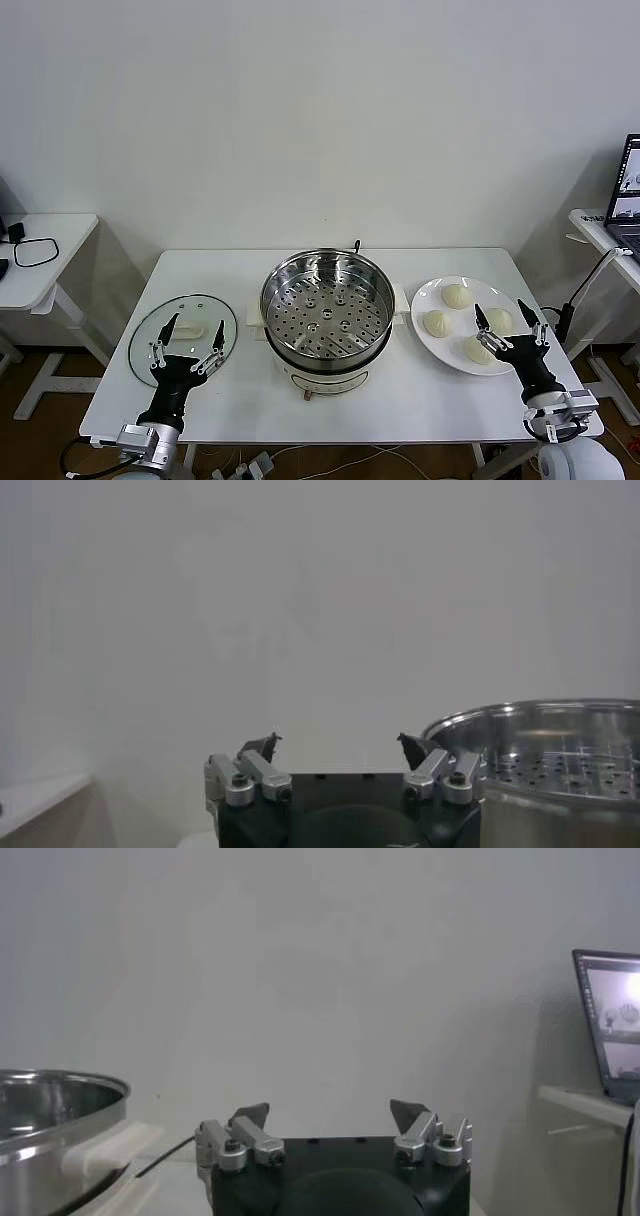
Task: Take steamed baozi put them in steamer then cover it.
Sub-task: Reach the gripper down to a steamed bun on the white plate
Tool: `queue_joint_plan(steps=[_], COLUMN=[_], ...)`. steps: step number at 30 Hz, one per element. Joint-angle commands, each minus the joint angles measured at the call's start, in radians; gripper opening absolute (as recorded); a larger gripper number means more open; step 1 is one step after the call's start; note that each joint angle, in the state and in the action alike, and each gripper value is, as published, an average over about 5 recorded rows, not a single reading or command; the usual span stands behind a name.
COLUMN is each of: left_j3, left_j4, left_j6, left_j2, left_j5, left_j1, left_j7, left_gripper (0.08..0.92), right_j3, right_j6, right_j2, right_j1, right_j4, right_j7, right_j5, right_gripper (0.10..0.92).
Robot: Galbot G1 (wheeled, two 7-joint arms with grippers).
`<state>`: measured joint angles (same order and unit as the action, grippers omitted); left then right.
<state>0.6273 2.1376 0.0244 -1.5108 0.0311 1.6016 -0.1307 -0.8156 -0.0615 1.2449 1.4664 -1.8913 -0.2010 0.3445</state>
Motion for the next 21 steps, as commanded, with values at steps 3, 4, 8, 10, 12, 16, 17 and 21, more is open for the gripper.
queue_joint_plan(steps=[3, 4, 8, 10, 12, 16, 17, 21], left_j3=[-0.008, -0.01, -0.011, -0.01, -0.009, -0.014, -0.016, -0.026], left_j4=[-0.003, -0.003, -0.003, -0.001, 0.002, 0.004, 0.004, 0.01], left_j6=[0.003, 0.004, 0.007, 0.007, 0.008, 0.01, 0.01, 0.011], left_j2=[0.0, 0.001, 0.004, 0.005, 0.006, 0.007, 0.007, 0.007], left_j5=[0.002, 0.003, 0.003, 0.003, 0.003, 0.003, 0.003, 0.006], left_j1=[-0.001, -0.001, -0.002, -0.002, -0.003, -0.004, -0.005, -0.004], left_j7=[0.0, -0.001, -0.001, -0.002, -0.003, -0.005, -0.005, -0.004], left_gripper=[0.823, 0.823, 0.823, 0.823, 0.823, 0.823, 0.823, 0.823], right_j3=[0.008, 0.012, 0.026, 0.036, 0.051, 0.096, 0.109, 0.155], right_j6=[0.009, 0.013, 0.027, 0.032, 0.034, 0.046, 0.053, 0.079], right_j2=[-0.001, -0.002, -0.022, -0.044, -0.074, -0.158, -0.184, -0.291], right_j1=[-0.005, -0.01, -0.04, -0.061, -0.092, -0.171, -0.192, -0.271], right_j4=[0.001, 0.004, 0.029, 0.05, 0.081, 0.157, 0.175, 0.236], right_j7=[0.0, 0.0, 0.004, 0.009, 0.016, 0.033, 0.035, 0.03], right_j5=[0.001, 0.001, -0.006, -0.021, -0.063, -0.187, -0.22, -0.324], right_gripper=[0.823, 0.823, 0.823, 0.823, 0.823, 0.823, 0.823, 0.823])
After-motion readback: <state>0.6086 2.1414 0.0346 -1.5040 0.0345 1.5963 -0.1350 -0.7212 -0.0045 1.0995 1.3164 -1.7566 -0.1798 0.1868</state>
